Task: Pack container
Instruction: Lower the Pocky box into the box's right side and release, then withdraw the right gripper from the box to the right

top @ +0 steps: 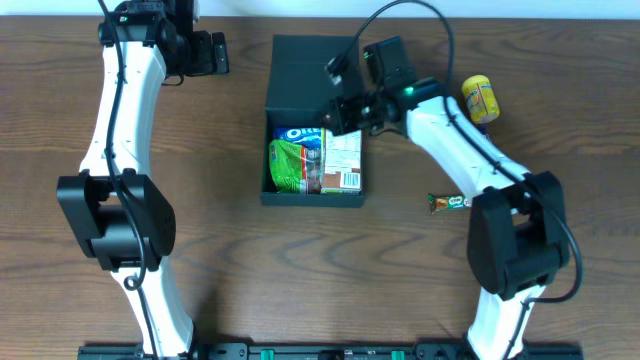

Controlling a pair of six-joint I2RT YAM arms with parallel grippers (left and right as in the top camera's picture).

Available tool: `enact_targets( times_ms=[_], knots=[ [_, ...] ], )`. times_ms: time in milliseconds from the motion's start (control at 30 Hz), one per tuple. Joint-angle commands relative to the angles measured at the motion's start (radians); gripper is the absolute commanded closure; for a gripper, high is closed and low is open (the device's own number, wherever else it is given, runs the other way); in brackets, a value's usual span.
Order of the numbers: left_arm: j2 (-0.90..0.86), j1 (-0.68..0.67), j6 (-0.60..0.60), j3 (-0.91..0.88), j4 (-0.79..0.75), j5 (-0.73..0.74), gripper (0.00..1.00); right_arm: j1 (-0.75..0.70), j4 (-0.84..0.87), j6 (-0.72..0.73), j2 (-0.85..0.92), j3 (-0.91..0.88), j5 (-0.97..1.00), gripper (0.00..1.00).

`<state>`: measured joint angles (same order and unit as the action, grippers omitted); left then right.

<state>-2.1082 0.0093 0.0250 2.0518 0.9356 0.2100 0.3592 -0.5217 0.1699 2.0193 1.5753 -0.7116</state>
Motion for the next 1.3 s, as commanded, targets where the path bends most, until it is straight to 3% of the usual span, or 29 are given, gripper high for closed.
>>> enact_targets(
  times_ms=[0, 333, 867, 1267],
  knots=[
    [0.002, 0.004, -0.011, -0.009, 0.003, 0.0, 0.04, -0.055, 0.016, -0.015, -0.013, 0.015, -0.161, 0.99],
    [0.003, 0.004, -0.011, -0.009, 0.002, 0.0, 0.04, -0.111, 0.1, -0.108, -0.001, -0.091, -0.311, 0.99],
    [0.002, 0.003, -0.011, -0.009, 0.003, 0.0, 0.05, -0.109, 0.22, -0.07, 0.201, -0.159, -0.31, 0.99],
    [0.003, 0.003, -0.011, -0.009, 0.002, 0.0, 0.05, -0.11, 0.238, -0.005, 0.214, -0.159, -0.201, 0.99]
  ],
)
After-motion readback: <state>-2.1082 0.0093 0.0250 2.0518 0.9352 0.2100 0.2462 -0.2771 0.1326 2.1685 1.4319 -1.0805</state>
